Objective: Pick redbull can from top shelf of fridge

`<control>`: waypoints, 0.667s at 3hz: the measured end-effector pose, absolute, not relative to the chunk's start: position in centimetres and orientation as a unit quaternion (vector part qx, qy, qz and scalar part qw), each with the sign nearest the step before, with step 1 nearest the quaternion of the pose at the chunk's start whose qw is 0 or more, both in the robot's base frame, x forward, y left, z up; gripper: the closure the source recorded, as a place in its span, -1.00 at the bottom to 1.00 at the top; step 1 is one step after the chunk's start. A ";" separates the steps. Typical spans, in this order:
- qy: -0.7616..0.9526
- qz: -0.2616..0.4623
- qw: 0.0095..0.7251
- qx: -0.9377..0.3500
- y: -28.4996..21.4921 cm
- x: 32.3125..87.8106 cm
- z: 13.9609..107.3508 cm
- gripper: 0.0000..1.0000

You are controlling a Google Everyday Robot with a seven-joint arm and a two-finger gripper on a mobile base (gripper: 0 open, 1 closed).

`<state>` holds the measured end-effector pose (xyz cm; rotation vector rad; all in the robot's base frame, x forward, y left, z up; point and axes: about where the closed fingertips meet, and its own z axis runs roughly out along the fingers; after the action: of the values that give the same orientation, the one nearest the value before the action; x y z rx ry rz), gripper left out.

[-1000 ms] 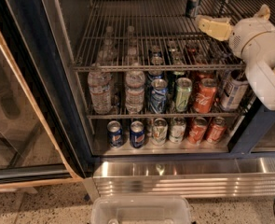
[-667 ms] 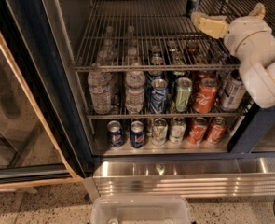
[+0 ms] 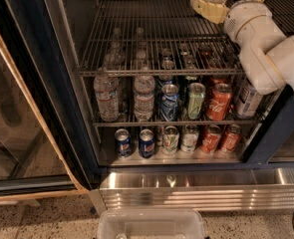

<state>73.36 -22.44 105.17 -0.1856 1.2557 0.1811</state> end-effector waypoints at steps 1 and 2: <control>0.608 0.063 0.786 -0.090 -22.2 74.5 106.5 -1.00; 0.629 0.043 0.770 -0.101 -20.9 75.2 108.4 -1.00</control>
Offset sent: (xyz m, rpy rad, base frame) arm 0.0518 -0.0383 0.0538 -0.1917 0.2139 -0.1362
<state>75.19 -20.91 108.43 -0.2190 1.3643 0.0941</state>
